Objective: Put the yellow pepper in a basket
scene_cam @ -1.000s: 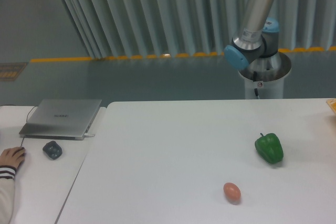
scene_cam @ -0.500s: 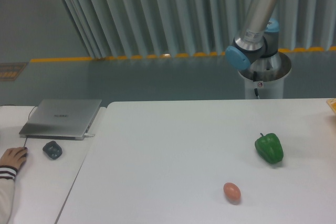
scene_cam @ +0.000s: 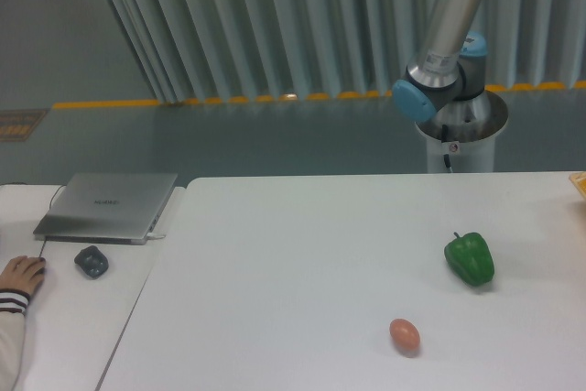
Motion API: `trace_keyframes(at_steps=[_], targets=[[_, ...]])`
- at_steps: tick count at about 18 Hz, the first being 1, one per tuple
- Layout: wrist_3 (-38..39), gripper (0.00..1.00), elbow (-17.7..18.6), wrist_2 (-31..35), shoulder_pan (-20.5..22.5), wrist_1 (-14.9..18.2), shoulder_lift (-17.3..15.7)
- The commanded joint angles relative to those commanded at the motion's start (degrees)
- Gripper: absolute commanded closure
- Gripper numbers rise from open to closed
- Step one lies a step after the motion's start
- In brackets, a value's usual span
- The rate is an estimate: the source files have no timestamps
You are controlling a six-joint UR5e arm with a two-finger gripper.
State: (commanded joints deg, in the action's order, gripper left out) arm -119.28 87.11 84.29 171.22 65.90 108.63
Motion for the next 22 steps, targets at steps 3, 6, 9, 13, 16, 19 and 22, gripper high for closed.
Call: trace_keyframes(at_steps=[3,6,9,13,16,19,22], targets=[[0.19,0.0,-4.47,0.18,-1.23,8.78,-0.18],[-0.16,0.0,-6.6,0.09,-2.55,12.84,-0.61],[-0.08,0.0,-9.13,2.18,-4.3,15.73,-0.18],[-0.08,0.0,-13.97,6.68,-7.38,19.78,2.19],[0.01,0.0,-14.16,6.68,-7.56,20.14,2.37],[-0.07,0.0,-13.98,6.68,-7.65,20.14,2.37],[0.1,0.0,-13.72,6.42,-8.27,20.05,2.37]])
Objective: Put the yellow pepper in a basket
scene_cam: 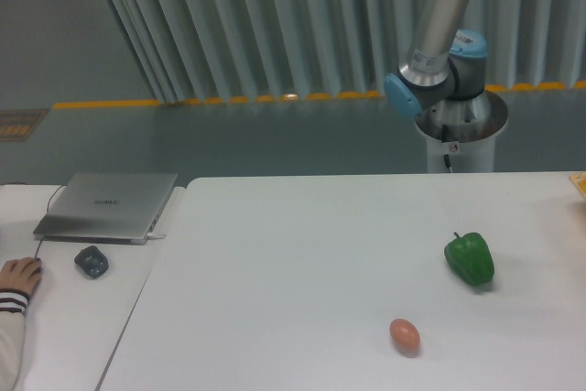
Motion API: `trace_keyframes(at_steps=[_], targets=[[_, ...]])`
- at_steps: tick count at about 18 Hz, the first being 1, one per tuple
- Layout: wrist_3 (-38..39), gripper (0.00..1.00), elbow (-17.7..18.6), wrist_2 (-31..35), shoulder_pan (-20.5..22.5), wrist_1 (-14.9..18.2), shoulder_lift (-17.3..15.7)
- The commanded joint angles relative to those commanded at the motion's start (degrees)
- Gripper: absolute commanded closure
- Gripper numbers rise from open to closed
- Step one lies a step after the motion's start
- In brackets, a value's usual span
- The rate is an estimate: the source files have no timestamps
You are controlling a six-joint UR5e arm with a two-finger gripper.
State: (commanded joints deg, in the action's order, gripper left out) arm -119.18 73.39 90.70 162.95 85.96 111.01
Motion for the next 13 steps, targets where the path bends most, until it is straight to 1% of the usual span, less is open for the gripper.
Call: trace_keyframes(at_steps=[13], targets=[[0.0,0.0,0.18,-0.27,-0.88,-0.09,0.09]])
